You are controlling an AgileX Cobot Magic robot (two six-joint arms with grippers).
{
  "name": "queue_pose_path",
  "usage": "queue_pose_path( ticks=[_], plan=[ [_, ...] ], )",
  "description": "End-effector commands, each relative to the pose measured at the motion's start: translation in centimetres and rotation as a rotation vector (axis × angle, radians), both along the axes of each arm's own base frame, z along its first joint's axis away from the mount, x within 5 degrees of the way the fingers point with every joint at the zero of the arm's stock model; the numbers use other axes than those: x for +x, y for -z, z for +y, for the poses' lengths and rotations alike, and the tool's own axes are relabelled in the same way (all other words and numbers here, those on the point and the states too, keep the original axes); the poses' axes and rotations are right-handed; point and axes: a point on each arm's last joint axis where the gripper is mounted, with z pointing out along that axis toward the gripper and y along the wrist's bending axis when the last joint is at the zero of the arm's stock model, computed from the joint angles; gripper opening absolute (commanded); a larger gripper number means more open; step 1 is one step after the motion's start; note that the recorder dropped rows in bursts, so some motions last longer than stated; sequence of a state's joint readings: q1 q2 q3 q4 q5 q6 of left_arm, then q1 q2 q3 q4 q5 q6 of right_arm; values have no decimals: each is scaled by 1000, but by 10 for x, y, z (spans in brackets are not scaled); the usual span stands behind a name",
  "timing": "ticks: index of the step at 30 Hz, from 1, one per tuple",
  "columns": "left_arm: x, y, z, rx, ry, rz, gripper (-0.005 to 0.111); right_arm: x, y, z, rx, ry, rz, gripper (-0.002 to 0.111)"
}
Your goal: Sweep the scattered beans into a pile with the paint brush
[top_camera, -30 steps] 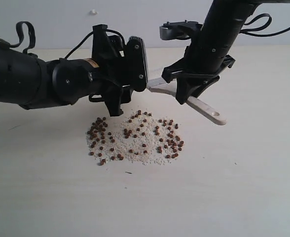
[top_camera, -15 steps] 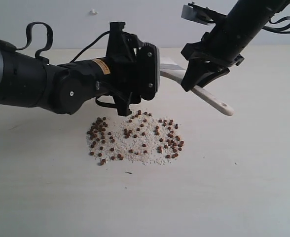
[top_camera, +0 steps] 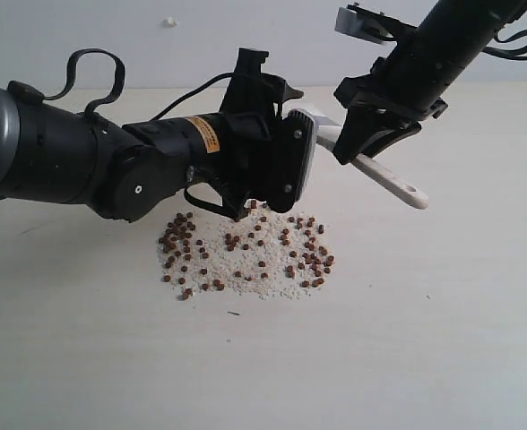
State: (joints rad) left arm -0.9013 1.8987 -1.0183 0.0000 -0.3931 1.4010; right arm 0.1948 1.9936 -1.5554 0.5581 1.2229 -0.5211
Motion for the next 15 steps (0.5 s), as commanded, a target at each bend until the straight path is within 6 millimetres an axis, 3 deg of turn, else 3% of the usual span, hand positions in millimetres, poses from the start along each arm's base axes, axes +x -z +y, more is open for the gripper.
queue_pose_path(
  ticks=[1,9,15],
  plan=[
    [0,-2,-5,-34,25,-42,75,-1,-6,0,16,-3,-18,0],
    [6,21,-11,-43,84,-174,74,-1,-5,0,20,-1,-15,0],
    [15,27,-18,-49,78,-182,48,-1,-5,0,20,-1,-15,0]
  ],
)
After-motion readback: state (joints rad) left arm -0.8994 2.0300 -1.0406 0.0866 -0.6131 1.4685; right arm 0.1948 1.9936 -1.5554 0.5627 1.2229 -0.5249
